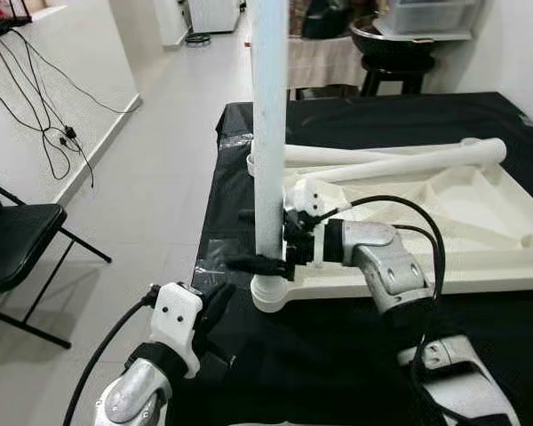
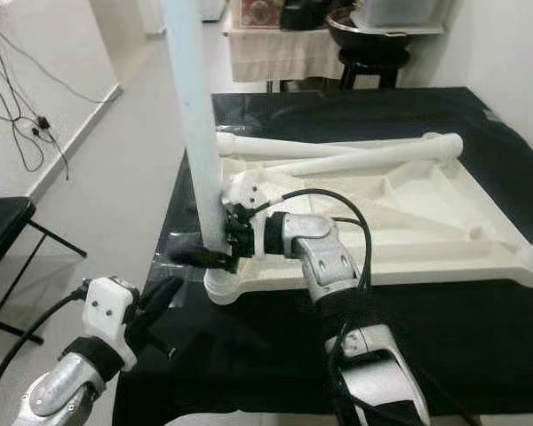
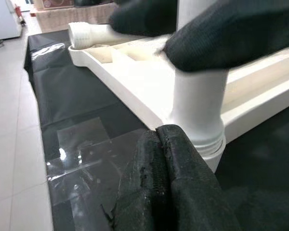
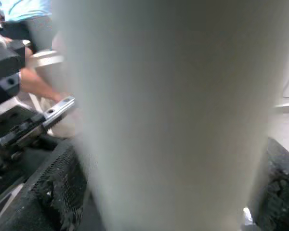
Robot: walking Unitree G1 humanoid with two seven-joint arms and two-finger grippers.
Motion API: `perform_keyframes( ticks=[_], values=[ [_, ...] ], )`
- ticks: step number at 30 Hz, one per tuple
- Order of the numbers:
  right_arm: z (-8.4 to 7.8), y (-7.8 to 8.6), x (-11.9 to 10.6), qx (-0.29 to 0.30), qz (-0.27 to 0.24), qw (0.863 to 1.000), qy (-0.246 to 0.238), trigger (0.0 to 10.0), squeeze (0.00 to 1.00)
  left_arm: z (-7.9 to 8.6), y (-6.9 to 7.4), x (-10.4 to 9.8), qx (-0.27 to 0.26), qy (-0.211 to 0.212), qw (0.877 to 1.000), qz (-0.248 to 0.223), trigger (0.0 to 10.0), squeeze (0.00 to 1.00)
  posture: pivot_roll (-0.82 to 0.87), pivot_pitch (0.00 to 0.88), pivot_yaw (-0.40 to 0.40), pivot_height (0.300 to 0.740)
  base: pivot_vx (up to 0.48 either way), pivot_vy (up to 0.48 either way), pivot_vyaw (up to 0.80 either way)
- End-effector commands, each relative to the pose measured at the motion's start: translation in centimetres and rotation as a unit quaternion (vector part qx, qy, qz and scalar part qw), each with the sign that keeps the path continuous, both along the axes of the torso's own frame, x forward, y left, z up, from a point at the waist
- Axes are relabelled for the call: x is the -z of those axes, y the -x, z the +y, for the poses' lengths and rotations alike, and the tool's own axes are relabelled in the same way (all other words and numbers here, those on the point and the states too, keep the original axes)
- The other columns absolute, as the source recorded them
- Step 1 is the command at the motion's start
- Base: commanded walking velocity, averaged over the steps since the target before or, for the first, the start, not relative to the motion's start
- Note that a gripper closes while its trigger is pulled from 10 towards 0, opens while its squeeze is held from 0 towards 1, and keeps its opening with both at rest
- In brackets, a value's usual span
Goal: Building children table
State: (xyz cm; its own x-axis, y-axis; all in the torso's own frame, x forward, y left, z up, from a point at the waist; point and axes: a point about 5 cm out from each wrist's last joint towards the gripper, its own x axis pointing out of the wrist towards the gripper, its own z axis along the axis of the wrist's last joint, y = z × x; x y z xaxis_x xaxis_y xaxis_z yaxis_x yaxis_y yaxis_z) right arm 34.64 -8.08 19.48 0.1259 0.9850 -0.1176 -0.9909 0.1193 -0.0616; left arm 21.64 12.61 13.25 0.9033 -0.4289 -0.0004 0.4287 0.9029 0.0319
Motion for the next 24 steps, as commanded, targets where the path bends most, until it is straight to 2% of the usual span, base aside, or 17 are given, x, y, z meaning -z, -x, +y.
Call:
perform_keyframes(
  ticks=[1,2,3,4,5,10,12,14,16,17,18,19,20,21,22,23,24],
  values=[
    [0.6,-0.4,-0.3,-0.012,0.007,1.000,-0.008,10.0,0.00,-0.1,0.2,0.4,0.005,-0.006,1.000,0.012,10.0,0.00,0.04,0.079,0.043,0.740,0.000,0.000,0.00],
    [0.8,-0.7,-0.4,-0.011,0.008,1.000,-0.004,10.0,0.00,-0.2,0.2,0.4,0.008,-0.007,1.000,0.013,10.0,0.00,0.04,0.082,0.048,0.740,0.000,0.000,0.00],
    [0.9,-1.0,-0.4,-0.016,0.012,1.000,0.002,3.5,0.00,-0.2,0.2,0.4,0.009,-0.007,1.000,0.014,10.0,0.00,0.04,0.083,0.053,0.740,0.000,0.000,0.00],
    [0.9,-1.0,-0.4,-0.016,0.012,1.000,0.002,3.5,0.00,-0.2,0.2,0.4,0.009,-0.007,1.000,0.014,10.0,0.00,0.04,0.083,0.053,0.740,0.000,0.000,0.00],
    [0.8,-1.0,-0.3,-0.027,0.021,0.999,0.007,0.0,0.00,-0.1,0.3,0.4,0.008,-0.006,1.000,0.016,10.0,0.00,0.04,0.084,0.054,0.740,0.000,0.000,0.00],
    [0.1,-1.1,-0.1,-0.033,0.028,0.999,0.014,0.0,0.00,0.1,0.4,0.5,0.004,-0.006,1.000,0.021,10.0,0.00,0.05,0.086,0.059,0.740,0.000,0.000,0.00],
    [-1.1,-1.1,0.3,-0.017,0.011,0.999,0.030,0.0,0.00,0.4,0.8,0.7,0.000,-0.005,1.000,0.026,10.0,0.00,0.04,0.090,0.058,0.740,0.000,0.000,0.00],
    [-1.5,-1.2,0.4,-0.008,0.002,0.999,0.040,0.0,0.00,0.4,0.8,0.7,0.000,-0.006,1.000,0.027,10.0,0.00,0.04,0.090,0.058,0.740,0.000,0.000,0.00],
    [-3.0,-1.4,1.5,0.101,-0.022,0.991,0.085,0.0,0.00,0.5,0.8,0.7,-0.001,-0.006,1.000,0.026,10.0,0.00,0.04,0.094,0.031,0.740,0.000,0.000,0.00],
    [-3.0,-1.4,1.5,0.101,-0.022,0.991,0.085,0.0,0.00,0.5,0.8,0.7,-0.001,-0.006,1.000,0.026,10.0,0.00,0.04,0.094,0.031,0.740,0.000,0.000,0.00],
    [-3.2,-1.4,1.9,0.179,-0.027,0.980,0.082,0.0,0.00,0.6,0.8,0.7,0.000,-0.006,1.000,0.025,10.0,0.00,0.04,0.094,0.021,0.740,0.000,0.000,0.00],
    [-3.2,-1.4,1.9,0.179,-0.027,0.980,0.082,0.0,0.00,0.6,0.8,0.7,0.000,-0.006,1.000,0.025,10.0,0.00,0.04,0.094,0.021,0.740,0.000,0.000,0.00],
    [-2.6,-1.2,2.2,0.361,-0.004,0.933,0.005,0.0,0.00,0.5,0.8,0.5,0.003,-0.008,1.000,0.022,10.0,0.00,0.04,0.092,0.006,0.740,0.000,0.000,0.00],
    [-1.4,1.2,3.8,0.410,0.019,0.912,-0.005,0.0,0.00,0.3,0.6,0.4,0.011,-0.009,1.000,0.021,10.0,0.00,0.05,0.121,0.027,0.740,0.000,0.000,0.00],
    [-1.4,1.2,3.8,0.410,0.019,0.912,-0.005,0.0,0.00,0.3,0.6,0.4,0.011,-0.009,1.000,0.021,10.0,0.00,0.05,0.121,0.027,0.740,0.000,0.000,0.00],
    [-0.6,2.6,4.9,0.414,0.043,0.909,-0.003,0.0,0.00,0.1,0.4,0.3,0.017,-0.020,0.999,0.018,10.0,0.00,0.01,0.076,0.044,0.740,0.000,0.000,0.00],
    [0.1,3.4,5.5,0.396,0.055,0.917,0.004,0.0,0.00,0.0,0.3,0.3,0.022,-0.029,0.999,0.015,10.0,0.00,0.01,0.076,0.044,0.740,0.000,0.000,0.00]
  ],
)
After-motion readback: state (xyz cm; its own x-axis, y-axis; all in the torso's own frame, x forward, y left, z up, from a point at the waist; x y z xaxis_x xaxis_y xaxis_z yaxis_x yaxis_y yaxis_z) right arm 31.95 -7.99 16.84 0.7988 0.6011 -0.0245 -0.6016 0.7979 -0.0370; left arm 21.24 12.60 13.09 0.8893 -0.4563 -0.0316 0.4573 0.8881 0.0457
